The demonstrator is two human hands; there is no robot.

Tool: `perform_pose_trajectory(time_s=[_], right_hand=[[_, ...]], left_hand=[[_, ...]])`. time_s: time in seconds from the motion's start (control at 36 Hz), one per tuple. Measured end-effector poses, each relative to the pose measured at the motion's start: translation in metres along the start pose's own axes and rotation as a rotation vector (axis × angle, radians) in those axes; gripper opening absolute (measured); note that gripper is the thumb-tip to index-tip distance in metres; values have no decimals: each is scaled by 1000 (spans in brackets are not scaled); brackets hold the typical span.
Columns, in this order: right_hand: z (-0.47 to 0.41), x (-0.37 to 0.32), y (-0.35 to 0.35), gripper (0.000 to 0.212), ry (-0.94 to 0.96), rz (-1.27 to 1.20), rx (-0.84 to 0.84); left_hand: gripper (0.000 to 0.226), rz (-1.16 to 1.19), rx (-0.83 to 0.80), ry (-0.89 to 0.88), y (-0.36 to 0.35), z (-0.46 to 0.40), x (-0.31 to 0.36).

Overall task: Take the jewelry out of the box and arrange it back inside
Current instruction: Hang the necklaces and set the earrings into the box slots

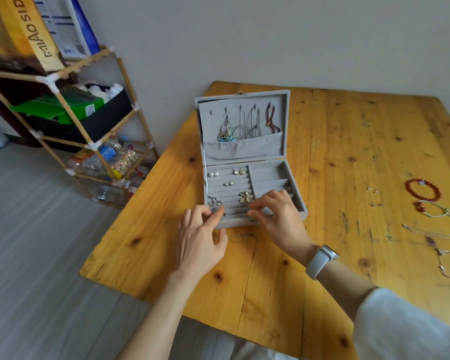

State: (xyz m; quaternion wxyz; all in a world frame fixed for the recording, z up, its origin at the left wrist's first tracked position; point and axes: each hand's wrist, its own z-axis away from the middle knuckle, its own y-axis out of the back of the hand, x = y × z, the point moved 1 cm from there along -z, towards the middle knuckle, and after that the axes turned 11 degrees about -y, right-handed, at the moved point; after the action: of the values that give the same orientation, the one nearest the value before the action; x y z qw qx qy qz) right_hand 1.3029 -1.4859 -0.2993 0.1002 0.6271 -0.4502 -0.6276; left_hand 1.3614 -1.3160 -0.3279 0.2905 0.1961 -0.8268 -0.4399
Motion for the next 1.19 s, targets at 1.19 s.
perform_pose_trajectory(time_s=[1.19], right_hand=[[-33, -7, -17, 20, 274, 364, -164]], left_hand=[[38, 12, 37, 7, -9, 6, -16]])
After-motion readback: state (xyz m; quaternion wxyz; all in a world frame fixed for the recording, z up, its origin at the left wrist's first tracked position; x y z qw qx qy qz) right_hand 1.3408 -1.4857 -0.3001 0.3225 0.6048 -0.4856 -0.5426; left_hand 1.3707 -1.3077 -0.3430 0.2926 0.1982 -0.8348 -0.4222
